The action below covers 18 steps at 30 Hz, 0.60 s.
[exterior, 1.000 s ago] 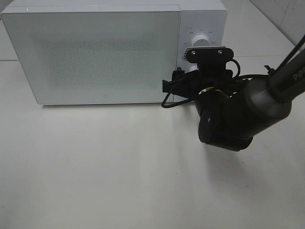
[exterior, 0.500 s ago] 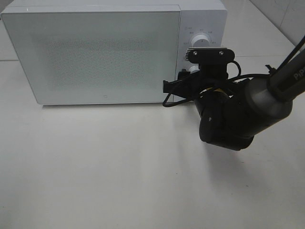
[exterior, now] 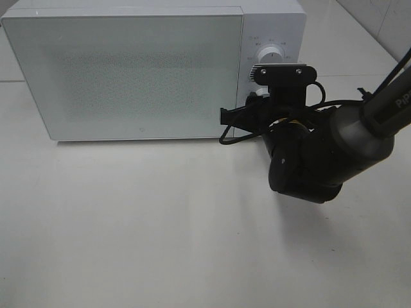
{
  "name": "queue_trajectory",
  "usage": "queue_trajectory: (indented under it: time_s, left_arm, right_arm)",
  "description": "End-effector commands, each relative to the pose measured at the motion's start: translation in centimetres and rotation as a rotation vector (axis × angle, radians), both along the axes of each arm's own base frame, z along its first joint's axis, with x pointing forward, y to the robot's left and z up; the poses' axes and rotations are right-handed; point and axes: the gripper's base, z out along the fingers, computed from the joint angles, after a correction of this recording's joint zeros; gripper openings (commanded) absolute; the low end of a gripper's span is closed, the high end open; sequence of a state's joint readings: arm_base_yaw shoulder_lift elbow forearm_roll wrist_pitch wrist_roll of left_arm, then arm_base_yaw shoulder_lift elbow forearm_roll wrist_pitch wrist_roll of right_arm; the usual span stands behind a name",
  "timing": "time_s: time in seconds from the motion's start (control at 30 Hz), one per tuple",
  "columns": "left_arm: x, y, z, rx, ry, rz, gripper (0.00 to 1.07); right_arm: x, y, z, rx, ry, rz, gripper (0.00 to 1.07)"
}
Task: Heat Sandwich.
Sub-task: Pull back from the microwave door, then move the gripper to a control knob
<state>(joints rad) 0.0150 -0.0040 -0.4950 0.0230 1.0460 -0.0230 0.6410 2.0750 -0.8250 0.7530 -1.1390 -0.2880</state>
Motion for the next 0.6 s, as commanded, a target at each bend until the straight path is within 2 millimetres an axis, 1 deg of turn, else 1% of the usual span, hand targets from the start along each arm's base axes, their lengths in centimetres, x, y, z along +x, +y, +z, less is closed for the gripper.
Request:
queue_trajectory:
  time_s: [0.03,0.27,0.47,0.6]
  left_arm:
    - [-0.28,-0.02,0.01,0.002,-0.029,0.0,1.0]
    - [-0.28,-0.02,0.01,0.002,-0.029,0.0,1.0]
    - [-0.28,-0.02,0.01,0.002,-0.029,0.0,1.0]
    - [-0.28,-0.02,0.01,0.002,-0.029,0.0,1.0]
  right_arm:
    - [0.08,-0.04,0.3,-0.002,-0.033,-0.001,0.11]
    - [0.08,-0.04,0.3,0.016,-0.033,-0.005,0.11]
    - [0.08,-0.04,0.3,0.112,-0.034,-0.024,0.03]
    - [0.08,-0.04,0.3,0.163,-0.035,-0.035,0.03]
